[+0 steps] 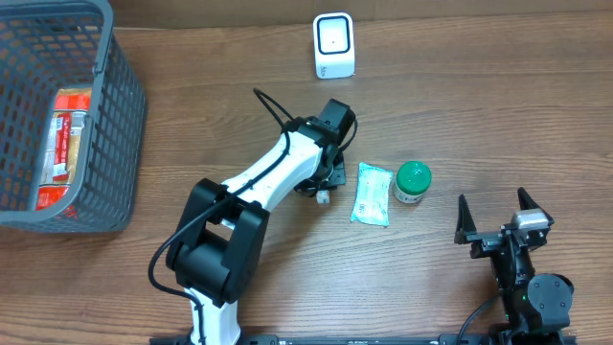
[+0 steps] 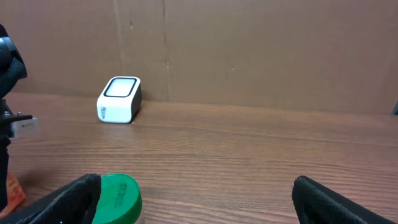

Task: Scan the item barcode

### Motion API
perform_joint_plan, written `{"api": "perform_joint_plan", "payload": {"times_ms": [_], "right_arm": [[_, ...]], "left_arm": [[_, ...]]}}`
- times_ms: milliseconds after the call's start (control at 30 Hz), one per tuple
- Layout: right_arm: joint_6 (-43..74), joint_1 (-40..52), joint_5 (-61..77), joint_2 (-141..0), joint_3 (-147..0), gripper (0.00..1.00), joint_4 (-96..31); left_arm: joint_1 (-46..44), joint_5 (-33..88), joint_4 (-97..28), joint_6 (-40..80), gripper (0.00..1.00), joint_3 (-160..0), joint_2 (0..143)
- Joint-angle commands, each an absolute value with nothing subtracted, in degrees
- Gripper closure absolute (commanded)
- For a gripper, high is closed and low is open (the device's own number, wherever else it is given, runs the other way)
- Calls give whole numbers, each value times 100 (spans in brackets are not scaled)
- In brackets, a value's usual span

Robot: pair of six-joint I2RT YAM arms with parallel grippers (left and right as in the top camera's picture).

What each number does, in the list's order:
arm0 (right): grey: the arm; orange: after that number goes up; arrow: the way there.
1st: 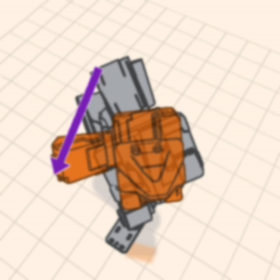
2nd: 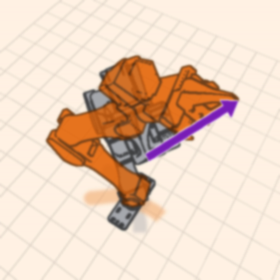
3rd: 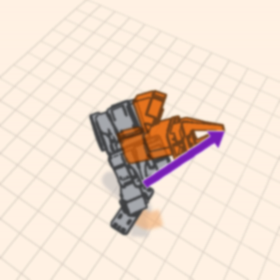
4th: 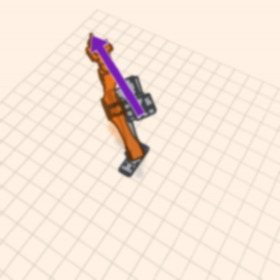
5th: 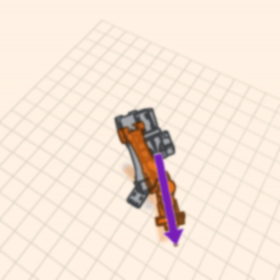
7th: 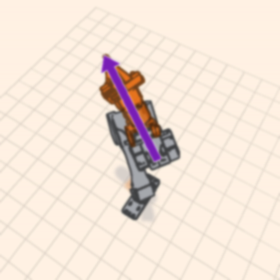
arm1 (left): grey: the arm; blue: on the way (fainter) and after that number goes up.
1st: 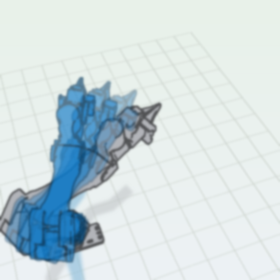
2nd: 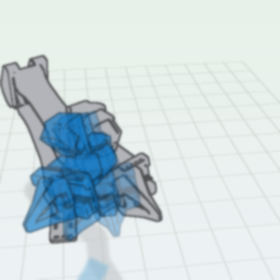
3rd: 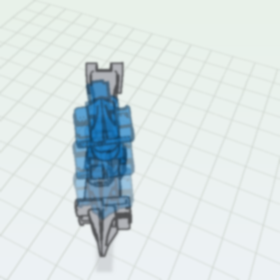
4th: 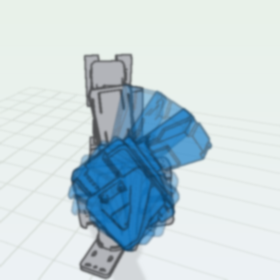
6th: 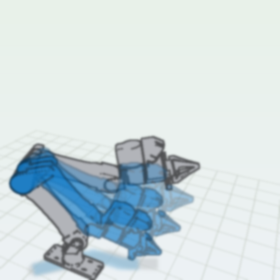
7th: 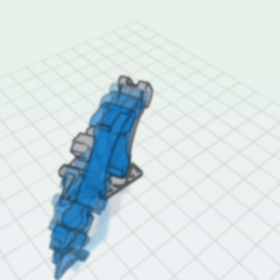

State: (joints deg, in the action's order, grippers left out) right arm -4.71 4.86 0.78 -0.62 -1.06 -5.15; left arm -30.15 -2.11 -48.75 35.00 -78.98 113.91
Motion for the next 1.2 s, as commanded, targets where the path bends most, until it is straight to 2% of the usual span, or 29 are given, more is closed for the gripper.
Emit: {"api": "perform_joint_plan", "payload": {"times_ms": [0, 533, 933, 1167], "right_arm": [[-499, 480, 25, -23, -45, 0, -480], [-497, 480, 27, -23, -45, 0, -480], [-497, 480, 27, -23, -45, 0, -480], [-497, 480, 27, -23, -45, 0, -480]], "left_arm": [[-3177, -21, -4831, 3295, 78, -7861, 11432], [-3500, 458, -4818, 3343, 71, -7859, 11432], [-3830, 884, -4799, 3385, 71, -7859, 11432], [-3662, 578, -4818, 3395, 71, -7859, 11432]]}}
